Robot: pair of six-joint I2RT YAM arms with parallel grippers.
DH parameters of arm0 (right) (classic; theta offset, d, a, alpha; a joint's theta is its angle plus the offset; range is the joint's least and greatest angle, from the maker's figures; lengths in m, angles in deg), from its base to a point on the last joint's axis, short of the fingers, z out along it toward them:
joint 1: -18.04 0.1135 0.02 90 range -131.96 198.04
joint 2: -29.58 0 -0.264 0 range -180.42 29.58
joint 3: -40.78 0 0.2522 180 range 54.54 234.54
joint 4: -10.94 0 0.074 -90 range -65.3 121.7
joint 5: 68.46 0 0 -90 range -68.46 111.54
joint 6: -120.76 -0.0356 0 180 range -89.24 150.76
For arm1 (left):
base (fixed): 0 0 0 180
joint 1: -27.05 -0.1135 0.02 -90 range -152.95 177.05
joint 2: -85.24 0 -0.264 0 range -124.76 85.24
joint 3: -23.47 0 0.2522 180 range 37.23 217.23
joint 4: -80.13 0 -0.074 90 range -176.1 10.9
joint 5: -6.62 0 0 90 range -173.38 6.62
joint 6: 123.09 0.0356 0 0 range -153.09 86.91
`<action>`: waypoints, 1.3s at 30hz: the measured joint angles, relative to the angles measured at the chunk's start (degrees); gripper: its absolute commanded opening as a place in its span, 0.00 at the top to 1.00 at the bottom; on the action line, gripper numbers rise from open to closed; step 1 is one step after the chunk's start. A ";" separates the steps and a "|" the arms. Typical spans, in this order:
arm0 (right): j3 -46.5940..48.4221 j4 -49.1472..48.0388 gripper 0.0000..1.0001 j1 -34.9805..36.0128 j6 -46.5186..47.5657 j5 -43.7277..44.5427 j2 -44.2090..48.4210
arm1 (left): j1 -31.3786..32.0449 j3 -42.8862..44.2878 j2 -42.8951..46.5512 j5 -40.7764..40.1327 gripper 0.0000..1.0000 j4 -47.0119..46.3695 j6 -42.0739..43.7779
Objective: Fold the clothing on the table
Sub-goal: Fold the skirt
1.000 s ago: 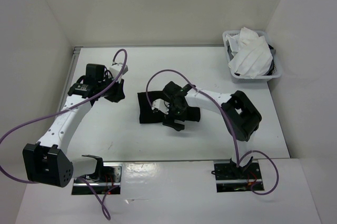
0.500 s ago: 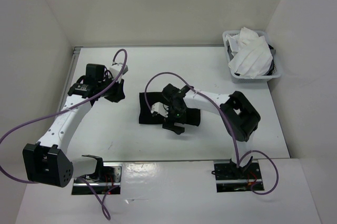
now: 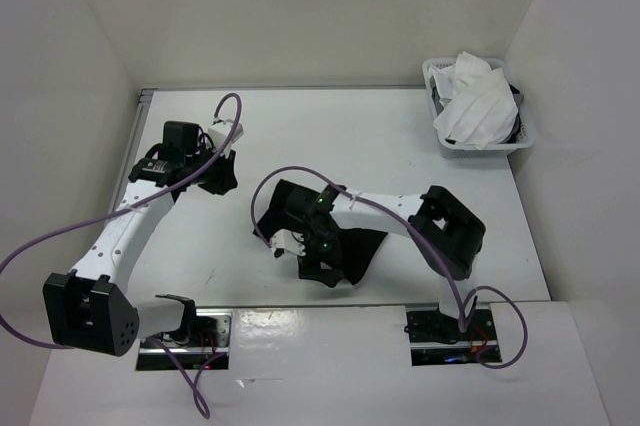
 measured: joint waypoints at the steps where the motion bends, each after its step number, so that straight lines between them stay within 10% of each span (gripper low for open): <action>1: 0.09 0.57 0.06 0.20 0.02 -0.74 0.00 | 0.00 0.00 0.00 0.00 0.75 0.02 0.00; 20: 0.96 -11.32 0.06 -5.75 -8.70 8.96 10.60 | -0.52 -0.46 2.40 -3.04 0.66 -0.39 -1.42; 24: 0.96 -12.17 0.06 -5.75 -9.99 10.82 8.28 | -0.52 -0.81 2.40 -3.78 0.51 -0.39 -1.53; 29: 0.81 -12.85 0.06 -5.53 -10.54 13.18 6.10 | -0.52 -0.81 2.40 -4.81 0.03 -0.42 -1.84; 39: 0.13 -14.47 0.06 -5.38 -9.27 15.50 0.66 | -0.52 -0.81 2.40 -7.41 0.00 -0.50 -3.04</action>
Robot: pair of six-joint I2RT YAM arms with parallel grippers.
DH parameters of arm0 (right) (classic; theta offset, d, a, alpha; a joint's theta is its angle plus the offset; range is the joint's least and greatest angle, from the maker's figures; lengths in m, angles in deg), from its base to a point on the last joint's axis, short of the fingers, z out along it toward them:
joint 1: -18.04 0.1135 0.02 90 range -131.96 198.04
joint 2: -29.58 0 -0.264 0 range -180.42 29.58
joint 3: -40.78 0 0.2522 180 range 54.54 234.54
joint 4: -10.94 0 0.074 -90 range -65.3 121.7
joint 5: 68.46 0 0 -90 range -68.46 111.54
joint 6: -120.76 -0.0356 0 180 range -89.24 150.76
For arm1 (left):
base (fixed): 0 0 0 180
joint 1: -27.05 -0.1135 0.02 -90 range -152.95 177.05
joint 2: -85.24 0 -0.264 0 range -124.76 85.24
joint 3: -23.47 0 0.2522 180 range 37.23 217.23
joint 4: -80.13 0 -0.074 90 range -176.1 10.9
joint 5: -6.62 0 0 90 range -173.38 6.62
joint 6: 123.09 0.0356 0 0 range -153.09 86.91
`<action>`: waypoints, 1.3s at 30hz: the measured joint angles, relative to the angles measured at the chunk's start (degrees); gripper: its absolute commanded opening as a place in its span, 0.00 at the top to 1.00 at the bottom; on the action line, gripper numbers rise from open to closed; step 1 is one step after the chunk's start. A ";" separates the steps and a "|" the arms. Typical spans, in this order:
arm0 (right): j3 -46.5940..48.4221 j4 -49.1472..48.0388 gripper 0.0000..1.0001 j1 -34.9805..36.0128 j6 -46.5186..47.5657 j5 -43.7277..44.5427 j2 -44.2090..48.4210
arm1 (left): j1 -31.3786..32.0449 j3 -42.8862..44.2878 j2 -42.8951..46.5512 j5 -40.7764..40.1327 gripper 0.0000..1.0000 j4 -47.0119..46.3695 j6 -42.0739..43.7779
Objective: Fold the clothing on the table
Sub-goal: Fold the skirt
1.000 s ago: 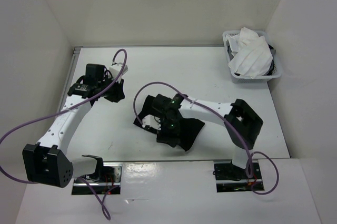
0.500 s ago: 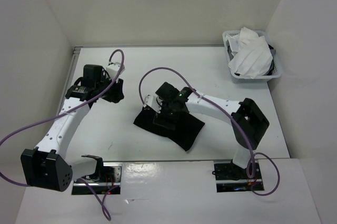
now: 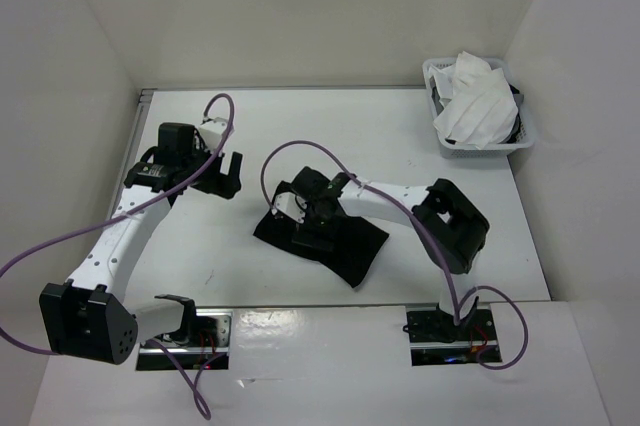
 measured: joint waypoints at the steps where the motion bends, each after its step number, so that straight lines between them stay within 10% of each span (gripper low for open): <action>1: 0.00 0.11 0.06 0.00 0.17 -0.17 -0.70 | 0.00 0.00 0.00 -0.48 0.00 -0.02 -0.11; 13: 6.10 3.87 0.06 0.37 -0.90 -2.73 -6.64 | -1.36 0.00 -0.24 -9.88 0.00 -1.42 -3.06; 39: 22.88 0.74 0.08 -8.15 -43.95 6.80 -17.05 | -3.02 -0.02 -0.59 -12.83 0.00 -2.08 -4.59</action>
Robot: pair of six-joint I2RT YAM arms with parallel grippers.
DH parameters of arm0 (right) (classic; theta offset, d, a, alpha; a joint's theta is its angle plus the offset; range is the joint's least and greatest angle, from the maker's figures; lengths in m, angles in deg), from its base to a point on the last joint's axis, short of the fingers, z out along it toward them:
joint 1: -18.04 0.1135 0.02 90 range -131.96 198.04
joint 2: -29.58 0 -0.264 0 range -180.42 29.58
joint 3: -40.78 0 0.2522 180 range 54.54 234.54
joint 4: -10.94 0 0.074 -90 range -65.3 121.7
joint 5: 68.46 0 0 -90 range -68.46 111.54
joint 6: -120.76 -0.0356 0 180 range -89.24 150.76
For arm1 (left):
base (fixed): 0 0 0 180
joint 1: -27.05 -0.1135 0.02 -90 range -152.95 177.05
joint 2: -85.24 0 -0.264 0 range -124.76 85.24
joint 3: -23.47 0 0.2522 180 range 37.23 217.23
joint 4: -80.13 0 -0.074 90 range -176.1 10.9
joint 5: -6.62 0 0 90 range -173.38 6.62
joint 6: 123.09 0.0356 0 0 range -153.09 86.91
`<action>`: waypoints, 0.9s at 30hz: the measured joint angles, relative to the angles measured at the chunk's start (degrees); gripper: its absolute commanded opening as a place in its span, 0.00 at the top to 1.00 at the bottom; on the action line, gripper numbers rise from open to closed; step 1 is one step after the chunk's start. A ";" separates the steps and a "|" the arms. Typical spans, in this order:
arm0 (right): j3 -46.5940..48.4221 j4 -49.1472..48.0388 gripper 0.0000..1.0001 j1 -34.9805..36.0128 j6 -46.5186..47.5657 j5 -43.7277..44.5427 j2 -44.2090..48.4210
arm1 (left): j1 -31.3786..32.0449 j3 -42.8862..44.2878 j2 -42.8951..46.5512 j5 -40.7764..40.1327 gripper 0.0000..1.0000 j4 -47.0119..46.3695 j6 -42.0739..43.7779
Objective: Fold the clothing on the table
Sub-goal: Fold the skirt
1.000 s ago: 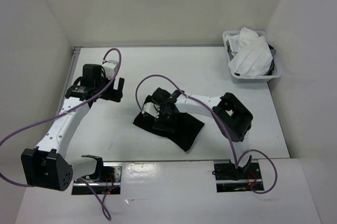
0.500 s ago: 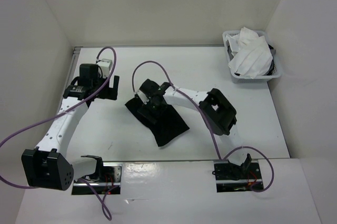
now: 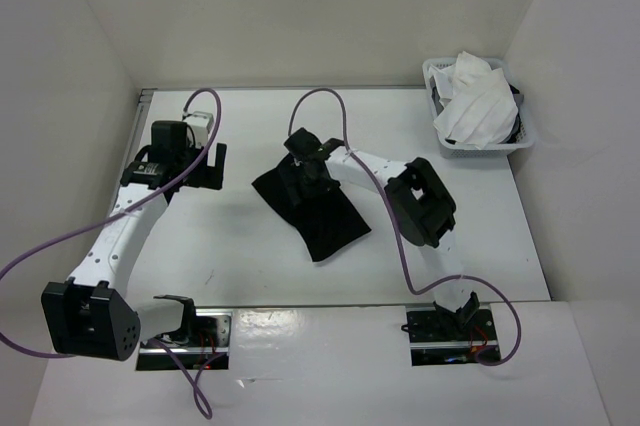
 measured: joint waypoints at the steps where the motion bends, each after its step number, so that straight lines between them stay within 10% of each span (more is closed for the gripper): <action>1: 0.22 -0.04 0.08 -0.13 -1.18 1.44 -0.04 | 0.00 0.00 -0.15 0.00 0.00 0.00 0.00; 12: 3.72 -0.15 0.09 -5.75 -5.35 7.43 0.20 | 0.00 0.00 -1.03 0.13 0.00 0.00 0.00; 27: -4.50 5.53 0.08 -4.28 18.62 -11.34 18.97 | 0.00 0.00 -0.31 3.08 0.00 0.00 0.22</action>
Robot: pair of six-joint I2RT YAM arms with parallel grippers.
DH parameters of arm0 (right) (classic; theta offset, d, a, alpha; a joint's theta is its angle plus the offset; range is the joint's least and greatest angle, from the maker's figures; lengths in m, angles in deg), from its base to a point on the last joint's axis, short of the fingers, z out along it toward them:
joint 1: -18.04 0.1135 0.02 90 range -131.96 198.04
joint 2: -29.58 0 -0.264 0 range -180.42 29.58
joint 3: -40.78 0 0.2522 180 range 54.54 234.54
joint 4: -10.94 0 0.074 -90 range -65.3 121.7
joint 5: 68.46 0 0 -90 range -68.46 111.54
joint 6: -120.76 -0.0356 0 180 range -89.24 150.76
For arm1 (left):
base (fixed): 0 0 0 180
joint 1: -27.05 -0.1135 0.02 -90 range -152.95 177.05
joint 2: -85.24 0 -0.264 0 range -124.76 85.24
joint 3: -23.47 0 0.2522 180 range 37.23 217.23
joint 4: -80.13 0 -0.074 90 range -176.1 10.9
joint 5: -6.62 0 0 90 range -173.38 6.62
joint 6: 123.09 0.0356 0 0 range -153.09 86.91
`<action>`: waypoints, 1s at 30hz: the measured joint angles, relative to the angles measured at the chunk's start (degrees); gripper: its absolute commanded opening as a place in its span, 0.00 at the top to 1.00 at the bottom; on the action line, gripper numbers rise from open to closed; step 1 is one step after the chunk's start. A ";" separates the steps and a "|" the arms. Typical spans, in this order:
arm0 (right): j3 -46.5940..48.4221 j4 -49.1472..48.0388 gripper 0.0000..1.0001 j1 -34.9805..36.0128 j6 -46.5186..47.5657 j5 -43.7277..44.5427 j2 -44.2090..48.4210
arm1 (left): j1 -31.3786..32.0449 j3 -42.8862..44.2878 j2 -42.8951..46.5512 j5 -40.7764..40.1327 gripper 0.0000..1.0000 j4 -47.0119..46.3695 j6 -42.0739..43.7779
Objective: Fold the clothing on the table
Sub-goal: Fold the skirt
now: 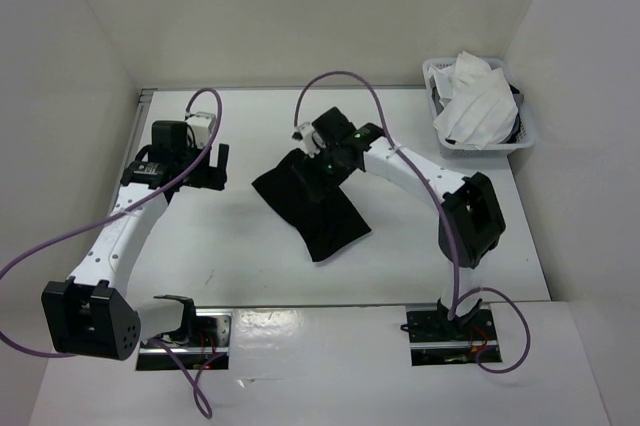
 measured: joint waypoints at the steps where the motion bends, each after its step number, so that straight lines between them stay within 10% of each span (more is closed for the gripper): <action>1: -1.42 1.31 0.08 0.52 1.68 -1.57 -0.39 | 0.00 0.00 0.04 0.20 0.00 0.00 0.00; 30: -14.62 11.43 0.07 5.38 20.22 -10.19 -6.78 | 0.00 0.00 0.02 2.67 0.00 0.09 0.39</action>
